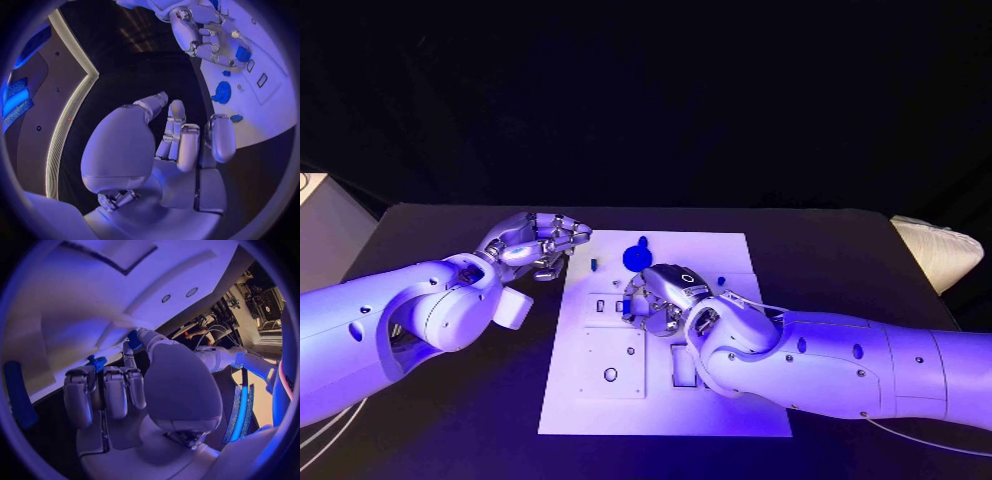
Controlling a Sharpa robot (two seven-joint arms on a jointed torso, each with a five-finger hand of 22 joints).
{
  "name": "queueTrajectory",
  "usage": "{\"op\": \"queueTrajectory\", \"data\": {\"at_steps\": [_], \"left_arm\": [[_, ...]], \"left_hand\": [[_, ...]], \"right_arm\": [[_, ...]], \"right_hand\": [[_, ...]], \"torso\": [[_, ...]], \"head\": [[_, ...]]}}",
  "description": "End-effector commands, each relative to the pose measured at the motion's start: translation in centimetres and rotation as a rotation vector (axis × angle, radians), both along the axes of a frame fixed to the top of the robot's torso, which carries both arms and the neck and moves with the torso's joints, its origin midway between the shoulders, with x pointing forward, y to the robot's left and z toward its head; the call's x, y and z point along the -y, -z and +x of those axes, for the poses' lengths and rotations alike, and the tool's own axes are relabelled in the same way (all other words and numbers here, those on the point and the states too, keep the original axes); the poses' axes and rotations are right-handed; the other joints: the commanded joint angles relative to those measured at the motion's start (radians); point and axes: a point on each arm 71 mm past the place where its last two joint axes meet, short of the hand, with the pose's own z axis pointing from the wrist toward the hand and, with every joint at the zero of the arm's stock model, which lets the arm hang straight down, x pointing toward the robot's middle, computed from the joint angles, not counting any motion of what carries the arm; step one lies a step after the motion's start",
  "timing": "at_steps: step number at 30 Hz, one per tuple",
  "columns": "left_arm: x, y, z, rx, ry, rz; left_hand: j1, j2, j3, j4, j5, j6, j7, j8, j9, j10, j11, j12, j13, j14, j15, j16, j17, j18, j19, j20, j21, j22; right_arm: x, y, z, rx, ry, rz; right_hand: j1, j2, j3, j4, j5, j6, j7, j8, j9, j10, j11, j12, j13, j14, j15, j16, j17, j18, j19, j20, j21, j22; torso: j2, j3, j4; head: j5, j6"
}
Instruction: Assemble the parts on the task board
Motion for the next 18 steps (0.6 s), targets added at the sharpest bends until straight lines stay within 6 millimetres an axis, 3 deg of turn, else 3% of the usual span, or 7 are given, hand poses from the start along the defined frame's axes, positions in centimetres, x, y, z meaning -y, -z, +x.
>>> {"op": "queueTrajectory", "data": {"at_steps": [1, 11, 15, 18], "left_arm": [[0.29, -0.02, -0.08, -0.001, 0.025, -0.001], [0.30, 0.07, -0.07, -0.005, 0.029, 0.001], [0.32, 0.10, -0.07, -0.006, 0.032, 0.005], [0.33, 0.14, -0.08, -0.006, 0.035, 0.008]], "left_hand": [[-0.006, 0.000, 0.000, 0.005, -0.003, -0.008, -0.003, 0.007, 0.002, 0.007, 0.000, 0.006, 0.004, 0.074, -0.004, 0.005, 0.190, -0.018, 0.010, -0.001, 0.007, 0.004], [-0.006, 0.000, 0.000, 0.005, -0.003, -0.011, -0.002, 0.010, 0.003, 0.015, 0.000, 0.021, 0.019, 0.078, -0.004, 0.010, 0.198, -0.020, 0.016, -0.001, 0.011, 0.012], [-0.007, -0.001, 0.000, 0.006, -0.003, -0.015, -0.002, 0.013, 0.003, 0.025, 0.001, 0.039, 0.037, 0.082, -0.004, 0.015, 0.206, -0.022, 0.022, -0.001, 0.016, 0.022], [-0.007, -0.001, 0.000, 0.006, -0.003, -0.017, -0.002, 0.014, 0.004, 0.029, 0.001, 0.048, 0.045, 0.083, -0.004, 0.017, 0.209, -0.023, 0.025, -0.001, 0.018, 0.026]], "right_arm": [[-0.07, -0.01, -0.06, 0.012, -0.004, -0.007], [-0.04, -0.13, -0.06, 0.025, -0.001, 0.007], [-0.06, -0.26, -0.11, 0.035, -0.002, 0.020], [-0.05, -0.34, -0.16, 0.040, -0.004, 0.027]], "right_hand": [[-0.008, -0.001, -0.006, 0.000, -0.005, -0.006, 0.001, -0.003, -0.001, 0.086, 0.007, -0.004, 0.242, 0.087, 0.007, -0.002, 0.191, -0.014, 0.105, 0.004, 0.004, 0.263], [-0.016, -0.011, -0.029, 0.009, -0.016, -0.026, 0.008, -0.011, -0.007, 0.067, 0.015, -0.029, 0.222, 0.085, 0.014, -0.004, 0.185, -0.014, 0.105, 0.011, 0.004, 0.263], [-0.022, -0.018, -0.090, 0.028, -0.065, -0.049, 0.014, -0.016, -0.014, 0.050, 0.020, -0.049, 0.206, 0.085, 0.019, -0.005, 0.184, -0.014, 0.105, 0.018, 0.004, 0.263], [-0.016, -0.009, -0.155, 0.038, -0.046, -0.057, 0.015, -0.014, -0.016, 0.047, 0.022, -0.053, 0.203, 0.085, 0.021, -0.005, 0.184, -0.014, 0.105, 0.020, 0.004, 0.263]], "torso": [[0.000, 0.0003, 0.0000], [-0.001, 0.0000, 0.0000], [-0.001, 0.0003, -0.0001], [-0.001, 0.0000, 0.0000]], "head": [[0.000, -0.001], [-0.001, 0.000], [-0.002, 0.001], [-0.002, 0.002]]}}
